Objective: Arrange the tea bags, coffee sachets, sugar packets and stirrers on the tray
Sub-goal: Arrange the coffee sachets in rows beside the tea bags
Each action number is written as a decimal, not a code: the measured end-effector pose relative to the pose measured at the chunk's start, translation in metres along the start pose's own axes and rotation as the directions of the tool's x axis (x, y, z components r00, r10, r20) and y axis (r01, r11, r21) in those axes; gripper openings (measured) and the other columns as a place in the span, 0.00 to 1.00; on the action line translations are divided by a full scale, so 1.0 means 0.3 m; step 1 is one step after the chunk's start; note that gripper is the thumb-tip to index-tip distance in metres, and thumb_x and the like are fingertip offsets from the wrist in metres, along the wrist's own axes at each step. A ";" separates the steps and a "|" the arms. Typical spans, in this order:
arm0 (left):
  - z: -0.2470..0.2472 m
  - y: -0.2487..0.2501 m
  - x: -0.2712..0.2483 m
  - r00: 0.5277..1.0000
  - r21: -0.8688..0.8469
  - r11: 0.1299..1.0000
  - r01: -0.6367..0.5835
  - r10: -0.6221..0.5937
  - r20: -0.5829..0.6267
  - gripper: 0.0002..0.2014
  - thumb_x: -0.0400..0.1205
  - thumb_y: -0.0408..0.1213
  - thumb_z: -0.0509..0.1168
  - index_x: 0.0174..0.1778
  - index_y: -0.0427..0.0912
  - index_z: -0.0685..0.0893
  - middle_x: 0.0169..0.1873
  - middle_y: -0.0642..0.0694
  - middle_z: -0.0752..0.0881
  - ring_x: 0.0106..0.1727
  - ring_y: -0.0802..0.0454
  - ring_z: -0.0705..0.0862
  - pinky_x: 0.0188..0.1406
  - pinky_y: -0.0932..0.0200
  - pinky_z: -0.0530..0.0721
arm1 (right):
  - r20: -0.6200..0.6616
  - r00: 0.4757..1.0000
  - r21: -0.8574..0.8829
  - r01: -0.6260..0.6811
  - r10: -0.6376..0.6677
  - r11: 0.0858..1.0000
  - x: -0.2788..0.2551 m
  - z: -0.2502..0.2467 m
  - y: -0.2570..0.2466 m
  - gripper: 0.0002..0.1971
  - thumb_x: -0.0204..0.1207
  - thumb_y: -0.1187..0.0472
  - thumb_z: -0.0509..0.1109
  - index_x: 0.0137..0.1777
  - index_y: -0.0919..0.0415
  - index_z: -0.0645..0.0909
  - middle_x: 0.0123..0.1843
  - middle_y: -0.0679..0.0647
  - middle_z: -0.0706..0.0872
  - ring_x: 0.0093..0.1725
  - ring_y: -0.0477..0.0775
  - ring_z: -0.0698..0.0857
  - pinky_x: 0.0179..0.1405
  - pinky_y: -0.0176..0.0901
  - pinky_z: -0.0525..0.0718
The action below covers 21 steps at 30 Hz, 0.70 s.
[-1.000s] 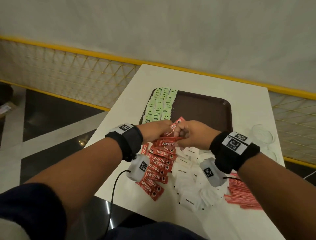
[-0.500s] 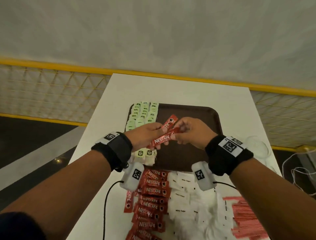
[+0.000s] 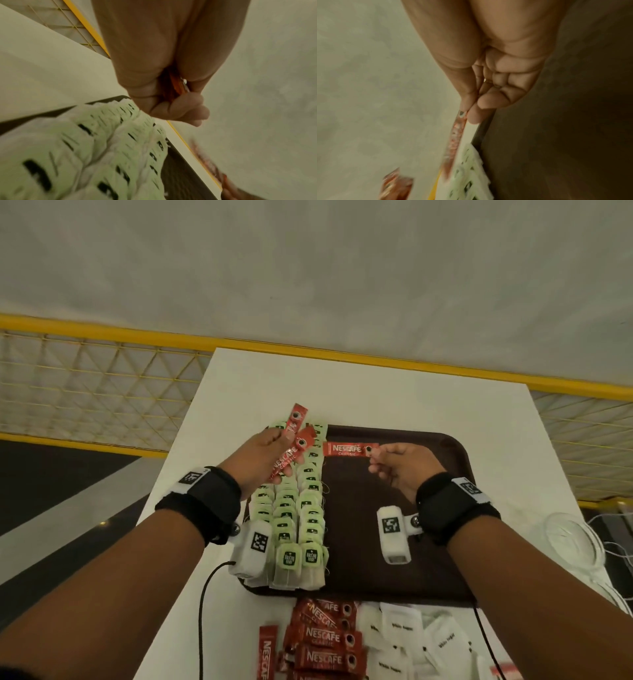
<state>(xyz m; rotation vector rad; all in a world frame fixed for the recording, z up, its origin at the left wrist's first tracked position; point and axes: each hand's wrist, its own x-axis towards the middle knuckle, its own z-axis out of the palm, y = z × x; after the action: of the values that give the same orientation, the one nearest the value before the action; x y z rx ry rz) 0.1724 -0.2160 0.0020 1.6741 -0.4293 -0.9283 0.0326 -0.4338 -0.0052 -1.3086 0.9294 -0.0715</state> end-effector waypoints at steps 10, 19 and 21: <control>-0.093 -0.035 0.059 0.999 -0.083 0.996 0.042 -0.044 -0.030 0.19 0.89 0.50 0.56 0.62 0.37 0.78 0.45 0.42 0.87 0.31 0.55 0.79 0.24 0.65 0.74 | -0.234 0.933 -0.039 -0.291 0.274 0.956 0.187 0.101 -0.008 0.12 0.84 0.65 0.66 0.37 0.64 0.75 0.34 0.56 0.81 0.31 0.48 0.80 0.24 0.31 0.78; -0.050 -0.029 0.065 0.983 -0.111 0.979 0.171 -0.161 0.091 0.08 0.88 0.40 0.58 0.56 0.41 0.79 0.43 0.43 0.87 0.31 0.55 0.78 0.26 0.62 0.73 | -0.384 0.919 -0.243 -0.198 0.094 0.949 0.234 0.089 0.014 0.11 0.78 0.56 0.74 0.47 0.64 0.78 0.32 0.57 0.85 0.25 0.50 0.85 0.24 0.40 0.83; -0.037 -0.035 0.069 0.980 -0.077 0.982 0.172 -0.163 0.112 0.08 0.88 0.36 0.58 0.60 0.41 0.79 0.46 0.43 0.88 0.33 0.55 0.81 0.28 0.62 0.75 | -0.360 0.927 -0.428 -0.067 -0.102 0.901 0.209 0.083 0.015 0.15 0.78 0.49 0.73 0.49 0.63 0.81 0.33 0.55 0.87 0.25 0.47 0.85 0.27 0.41 0.83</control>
<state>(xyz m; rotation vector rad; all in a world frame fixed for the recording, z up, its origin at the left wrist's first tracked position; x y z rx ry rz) 0.1921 -0.2199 -0.0144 1.6052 -0.3161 -1.1474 0.0867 -0.4462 -0.0436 -1.7579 1.3129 -0.1386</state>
